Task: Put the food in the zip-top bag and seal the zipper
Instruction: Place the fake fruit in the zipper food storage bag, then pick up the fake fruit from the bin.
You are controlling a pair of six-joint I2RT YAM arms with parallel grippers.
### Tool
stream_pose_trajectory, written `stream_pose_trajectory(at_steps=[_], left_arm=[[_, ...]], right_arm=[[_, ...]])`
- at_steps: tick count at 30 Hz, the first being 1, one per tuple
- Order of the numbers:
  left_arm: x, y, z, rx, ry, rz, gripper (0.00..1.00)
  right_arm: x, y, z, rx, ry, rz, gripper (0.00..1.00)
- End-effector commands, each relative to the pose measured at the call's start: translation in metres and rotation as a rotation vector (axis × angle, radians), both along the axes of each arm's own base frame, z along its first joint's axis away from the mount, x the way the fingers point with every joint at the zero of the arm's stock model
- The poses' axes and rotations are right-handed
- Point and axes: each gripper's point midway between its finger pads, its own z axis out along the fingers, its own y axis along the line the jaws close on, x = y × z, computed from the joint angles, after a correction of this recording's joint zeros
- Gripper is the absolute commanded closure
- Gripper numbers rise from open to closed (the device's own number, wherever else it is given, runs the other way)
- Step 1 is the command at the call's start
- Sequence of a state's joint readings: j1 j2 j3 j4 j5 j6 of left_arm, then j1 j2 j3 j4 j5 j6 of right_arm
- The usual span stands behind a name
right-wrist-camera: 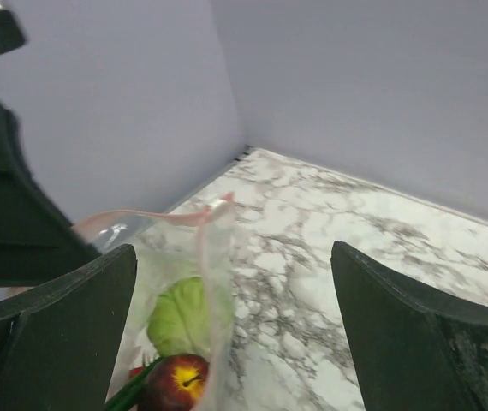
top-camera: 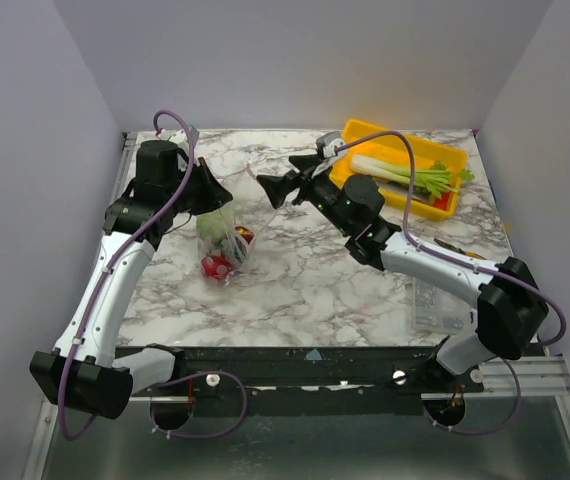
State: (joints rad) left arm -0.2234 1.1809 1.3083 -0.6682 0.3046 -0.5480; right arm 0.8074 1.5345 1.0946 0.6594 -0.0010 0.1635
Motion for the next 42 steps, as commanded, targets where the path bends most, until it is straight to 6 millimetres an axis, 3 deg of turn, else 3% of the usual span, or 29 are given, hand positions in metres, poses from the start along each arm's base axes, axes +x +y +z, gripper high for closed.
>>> stream_pose_trajectory(at_steps=[1,6,11,14,18,22,25,30,39,42], left_arm=[[-0.001,0.001,0.013,-0.008,-0.049,-0.008,1.0],[-0.001,0.001,0.011,-0.004,-0.045,-0.011,1.0],[0.0,0.001,0.01,-0.003,-0.044,-0.014,1.0],[0.001,0.0,0.008,0.0,-0.04,-0.016,1.0],[0.002,0.0,0.005,0.002,-0.033,-0.017,1.0],[0.004,-0.001,0.004,0.001,-0.025,-0.022,1.0],[0.004,-0.001,0.001,0.004,-0.015,-0.02,1.0],[0.007,-0.001,0.0,0.009,-0.006,-0.019,1.0],[0.01,0.0,-0.005,0.014,0.013,-0.01,1.0],[0.011,0.0,-0.006,0.017,0.02,-0.007,1.0]], right_arm=[[0.037,-0.053,0.009,0.01,0.055,-0.263,0.04],[0.082,-0.119,-0.013,0.039,0.196,-0.501,0.04],[0.13,-0.214,-0.068,0.11,0.47,-0.798,0.07],[0.144,-0.267,-0.103,0.194,0.624,-0.915,0.1],[0.158,-0.323,-0.142,0.259,0.73,-1.005,0.13],[0.167,-0.362,-0.182,0.368,0.865,-1.034,0.08],[0.169,-0.381,-0.211,0.466,0.964,-1.04,0.08],[0.181,-0.393,-0.24,0.498,1.006,-1.052,0.07],[0.206,-0.413,-0.265,0.569,0.995,-1.122,0.07],[0.227,-0.416,-0.259,0.553,0.956,-1.111,0.08]])
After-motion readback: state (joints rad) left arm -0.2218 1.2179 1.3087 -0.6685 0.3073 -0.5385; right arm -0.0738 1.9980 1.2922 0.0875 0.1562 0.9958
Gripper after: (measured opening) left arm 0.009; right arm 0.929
